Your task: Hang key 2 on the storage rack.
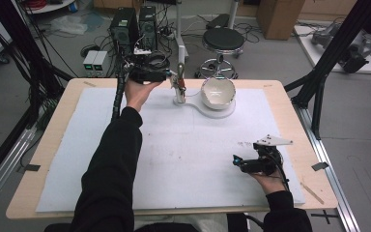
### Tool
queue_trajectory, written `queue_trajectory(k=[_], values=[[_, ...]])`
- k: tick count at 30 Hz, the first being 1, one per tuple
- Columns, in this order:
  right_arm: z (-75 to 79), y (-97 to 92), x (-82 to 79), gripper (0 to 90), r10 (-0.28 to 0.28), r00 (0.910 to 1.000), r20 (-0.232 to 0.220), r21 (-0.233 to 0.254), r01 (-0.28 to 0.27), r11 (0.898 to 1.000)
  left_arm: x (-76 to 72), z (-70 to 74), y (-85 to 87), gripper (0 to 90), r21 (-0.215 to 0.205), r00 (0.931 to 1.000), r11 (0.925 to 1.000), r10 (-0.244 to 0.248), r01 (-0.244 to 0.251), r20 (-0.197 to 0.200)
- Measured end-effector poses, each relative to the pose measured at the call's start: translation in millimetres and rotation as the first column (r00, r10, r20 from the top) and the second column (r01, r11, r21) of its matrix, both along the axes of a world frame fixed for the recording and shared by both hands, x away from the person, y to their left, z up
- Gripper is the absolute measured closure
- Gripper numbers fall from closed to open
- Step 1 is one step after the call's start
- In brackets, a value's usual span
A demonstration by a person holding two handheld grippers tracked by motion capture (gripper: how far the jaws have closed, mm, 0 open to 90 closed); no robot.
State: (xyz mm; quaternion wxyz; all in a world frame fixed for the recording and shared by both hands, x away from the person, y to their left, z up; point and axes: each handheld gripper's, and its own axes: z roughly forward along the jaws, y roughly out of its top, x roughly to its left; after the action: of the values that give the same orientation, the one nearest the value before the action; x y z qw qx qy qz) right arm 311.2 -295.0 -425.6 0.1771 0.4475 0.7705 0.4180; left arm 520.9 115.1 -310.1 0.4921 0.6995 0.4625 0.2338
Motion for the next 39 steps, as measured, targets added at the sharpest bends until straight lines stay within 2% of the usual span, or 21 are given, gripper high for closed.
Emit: queue_trajectory(k=[5, 7, 14, 18, 22, 27, 30, 35, 39], values=[[0.3, 0.0, 0.4, 0.8, -0.002, 1.0000, 0.004, -0.001, 0.002, 1.000, -4.9, -1.8, 9.1, 6.6, 0.033, 0.9979, 0.9982, -0.048, 0.050, -0.043], [0.1, 0.3, 0.7, 0.8, 0.000, 1.0000, 0.003, -0.002, 0.000, 1.000, -7.8, -2.8, 11.8, 6.5, 0.037, 0.9972, 0.9975, -0.058, 0.060, -0.048], [0.3, 0.9, 0.9, 0.8, 0.000, 1.0000, 0.003, -0.001, 0.000, 1.000, -15.7, -7.6, 20.6, 6.0, 0.047, 0.9946, 0.9954, -0.080, 0.083, -0.066], [0.3, 0.9, 0.8, 0.8, -0.001, 1.0000, 0.004, -0.001, 0.001, 1.000, -20.1, -13.1, 24.0, 6.0, 0.067, 0.9904, 0.9932, -0.087, 0.095, -0.107], [0.9, 1.5, 0.3, 0.8, -0.002, 1.0000, 0.004, -0.001, 0.002, 1.000, -25.2, -19.5, 26.5, 6.0, 0.073, 0.9861, 0.9910, -0.103, 0.113, -0.131], [1.1, 1.6, 0.0, 0.8, -0.002, 1.0000, 0.004, -0.002, 0.002, 1.000, -32.9, -22.4, 28.3, 6.0, 0.079, 0.9812, 0.9875, -0.123, 0.136, -0.148], [1.2, 1.1, 0.1, 0.8, -0.005, 1.0000, 0.005, 0.000, 0.005, 1.000, -38.7, -22.3, 29.1, 6.0, 0.084, 0.9799, 0.9852, -0.136, 0.149, -0.146], [1.2, 1.9, 0.3, 0.8, -0.003, 1.0000, 0.006, -0.003, 0.003, 1.000, -47.6, -27.4, 34.2, 6.0, 0.112, 0.9785, 0.9822, -0.132, 0.150, -0.159], [1.3, 2.2, 0.5, 0.8, -0.001, 1.0000, 0.005, -0.005, 0.001, 1.000, -55.8, -33.9, 41.5, 6.0, 0.119, 0.9798, 0.9834, -0.117, 0.137, -0.162]])
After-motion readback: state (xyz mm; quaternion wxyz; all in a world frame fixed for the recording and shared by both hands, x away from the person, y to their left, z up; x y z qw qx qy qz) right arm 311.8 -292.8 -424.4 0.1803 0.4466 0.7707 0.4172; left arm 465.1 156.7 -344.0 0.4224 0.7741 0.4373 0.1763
